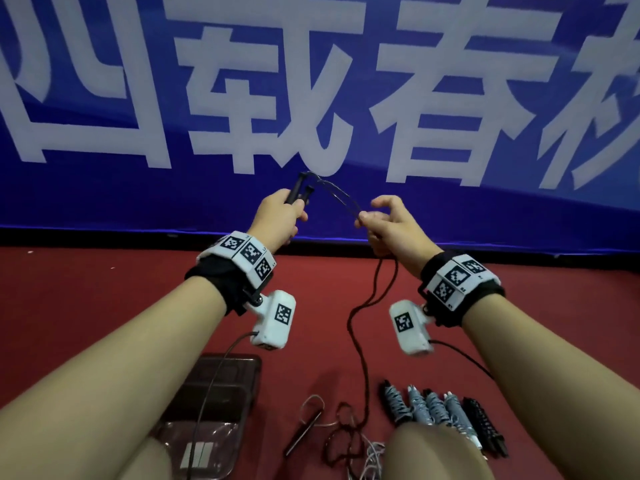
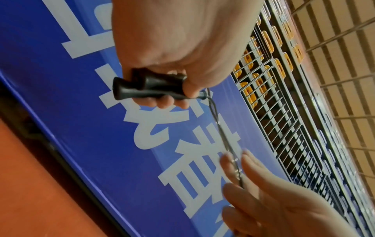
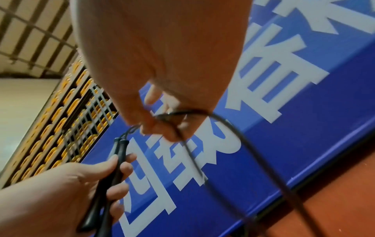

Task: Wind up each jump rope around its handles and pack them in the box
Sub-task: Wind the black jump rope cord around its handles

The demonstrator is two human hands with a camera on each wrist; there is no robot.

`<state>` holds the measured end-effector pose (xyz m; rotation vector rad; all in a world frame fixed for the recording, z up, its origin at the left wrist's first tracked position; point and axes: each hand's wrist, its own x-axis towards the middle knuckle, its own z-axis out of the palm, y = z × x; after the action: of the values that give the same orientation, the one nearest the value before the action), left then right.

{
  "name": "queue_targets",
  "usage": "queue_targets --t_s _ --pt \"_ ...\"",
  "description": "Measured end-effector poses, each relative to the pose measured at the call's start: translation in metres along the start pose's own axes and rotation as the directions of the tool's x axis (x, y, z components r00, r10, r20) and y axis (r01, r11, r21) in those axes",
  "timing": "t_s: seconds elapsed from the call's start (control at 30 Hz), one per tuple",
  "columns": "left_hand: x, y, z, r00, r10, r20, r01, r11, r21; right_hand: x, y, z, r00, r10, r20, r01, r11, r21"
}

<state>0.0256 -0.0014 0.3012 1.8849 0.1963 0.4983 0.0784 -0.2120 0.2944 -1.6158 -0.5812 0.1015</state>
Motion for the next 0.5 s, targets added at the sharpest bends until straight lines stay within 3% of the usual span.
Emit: queue_targets --t_s 0.07,0.13,0.23,0.3,0.37,0.43,0.47,0.5 --pt "-0.006 0.005 -0.003 0.981 -0.060 0.182 0.058 0.998 0.015 0.004 0.004 -0.006 0.998 -0.053 -0.036 0.050 0.996 -0.067" --pt "-0.014 0.010 -0.004 0.932 -0.122 0.341 0.103 0.992 0.074 0.006 0.000 -0.012 0.989 -0.135 -0.067 0.132 0.990 -0.058" --pt "-0.032 0.018 0.000 0.800 -0.185 0.570 0.150 0.983 0.108 0.012 -0.014 -0.020 0.957 -0.239 -0.166 0.236 0.971 -0.042" --pt "-0.042 0.020 0.006 0.747 -0.164 0.644 0.176 0.983 0.046 0.017 -0.018 -0.021 0.936 -0.288 -0.204 0.279 0.958 -0.073" --pt "-0.049 0.019 0.011 0.740 -0.063 0.670 0.165 0.982 -0.089 0.023 -0.011 -0.019 0.932 -0.313 -0.183 0.234 0.906 -0.354" --pt "-0.050 0.016 0.015 0.768 0.022 0.640 0.150 0.966 -0.213 0.021 0.003 -0.012 0.951 -0.277 -0.138 0.075 0.638 -0.767" --pt "-0.048 0.014 0.016 0.799 0.047 0.599 0.126 0.962 -0.244 0.019 0.008 -0.006 0.955 -0.275 -0.107 0.090 0.618 -0.781" --pt "-0.046 0.010 0.017 0.832 0.061 0.551 0.096 0.963 -0.252 0.015 0.011 0.000 0.959 -0.278 -0.052 0.175 0.726 -0.665"
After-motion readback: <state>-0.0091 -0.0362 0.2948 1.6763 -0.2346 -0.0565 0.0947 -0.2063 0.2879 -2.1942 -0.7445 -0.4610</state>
